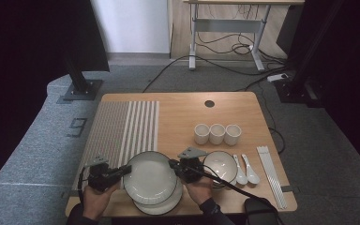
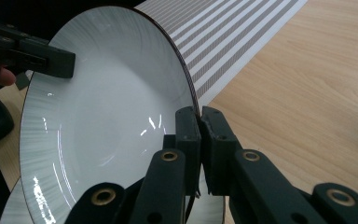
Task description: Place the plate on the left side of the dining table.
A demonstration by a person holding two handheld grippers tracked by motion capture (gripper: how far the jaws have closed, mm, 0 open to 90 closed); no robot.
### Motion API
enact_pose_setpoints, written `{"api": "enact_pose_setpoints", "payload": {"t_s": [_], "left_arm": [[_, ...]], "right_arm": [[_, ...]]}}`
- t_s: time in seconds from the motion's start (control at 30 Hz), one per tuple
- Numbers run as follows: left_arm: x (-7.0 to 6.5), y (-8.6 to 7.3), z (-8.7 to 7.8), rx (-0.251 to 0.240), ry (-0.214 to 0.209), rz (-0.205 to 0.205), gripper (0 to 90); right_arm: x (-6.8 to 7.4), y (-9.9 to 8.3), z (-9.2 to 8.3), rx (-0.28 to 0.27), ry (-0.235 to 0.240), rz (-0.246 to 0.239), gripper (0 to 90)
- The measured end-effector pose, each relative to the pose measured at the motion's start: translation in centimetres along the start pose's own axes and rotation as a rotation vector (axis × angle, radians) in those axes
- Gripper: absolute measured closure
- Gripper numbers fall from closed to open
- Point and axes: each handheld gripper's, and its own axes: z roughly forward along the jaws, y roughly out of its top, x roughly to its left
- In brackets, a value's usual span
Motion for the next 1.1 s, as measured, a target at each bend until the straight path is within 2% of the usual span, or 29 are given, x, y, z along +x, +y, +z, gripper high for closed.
{"api": "enact_pose_setpoints", "payload": {"t_s": [0.27, 0.47, 1.1], "left_arm": [[-0.1, 1.3, -0.4, -0.021, 0.001, 0.017, 85.5], [0.0, 2.2, -0.8, -0.029, 0.011, 0.034, 85.5], [1.2, 4.7, -2.1, -0.064, 0.026, 0.032, 85.4]], "right_arm": [[0.1, 1.3, -0.4, -0.018, -0.021, -0.034, 86.1], [0.0, 2.2, -0.3, -0.024, -0.016, -0.047, 86.1], [0.2, 5.8, 0.4, -0.045, -0.022, -0.107, 85.8]]}}
